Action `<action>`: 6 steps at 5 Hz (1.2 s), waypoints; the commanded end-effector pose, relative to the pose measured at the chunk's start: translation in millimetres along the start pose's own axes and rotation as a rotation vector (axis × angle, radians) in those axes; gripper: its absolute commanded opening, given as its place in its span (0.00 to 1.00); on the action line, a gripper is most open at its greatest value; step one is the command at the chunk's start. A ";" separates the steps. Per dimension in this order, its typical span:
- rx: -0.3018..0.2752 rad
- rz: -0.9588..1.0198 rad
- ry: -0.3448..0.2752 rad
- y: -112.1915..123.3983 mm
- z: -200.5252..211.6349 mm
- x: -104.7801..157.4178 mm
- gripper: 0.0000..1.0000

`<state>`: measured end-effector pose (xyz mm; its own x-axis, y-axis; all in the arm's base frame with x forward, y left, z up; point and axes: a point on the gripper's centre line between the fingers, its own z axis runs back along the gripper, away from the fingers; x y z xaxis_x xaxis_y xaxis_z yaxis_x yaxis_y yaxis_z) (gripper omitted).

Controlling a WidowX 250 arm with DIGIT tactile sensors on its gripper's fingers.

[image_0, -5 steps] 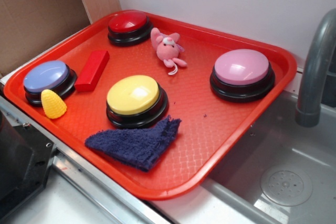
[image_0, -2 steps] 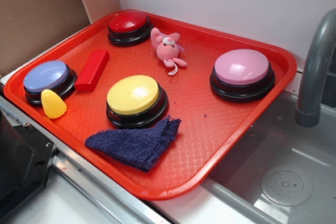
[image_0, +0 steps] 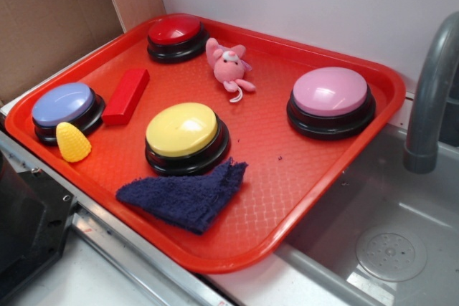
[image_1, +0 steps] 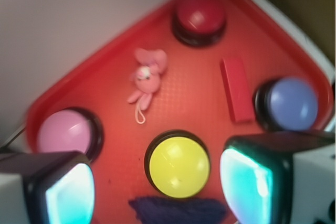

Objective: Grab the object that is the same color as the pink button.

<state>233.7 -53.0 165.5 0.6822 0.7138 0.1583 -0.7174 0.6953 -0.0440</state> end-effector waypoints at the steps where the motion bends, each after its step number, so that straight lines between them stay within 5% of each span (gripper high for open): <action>1: 0.091 0.232 -0.011 4.2 -50.5 23.3 1.00; 3: 0.104 0.172 -0.022 0.4 -86.0 51.1 1.00; 6: 0.027 0.084 -0.015 -17.1 -134.4 83.0 1.00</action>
<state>311.0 -8.6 33.5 0.6268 0.7662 0.1417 -0.7753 0.6314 0.0154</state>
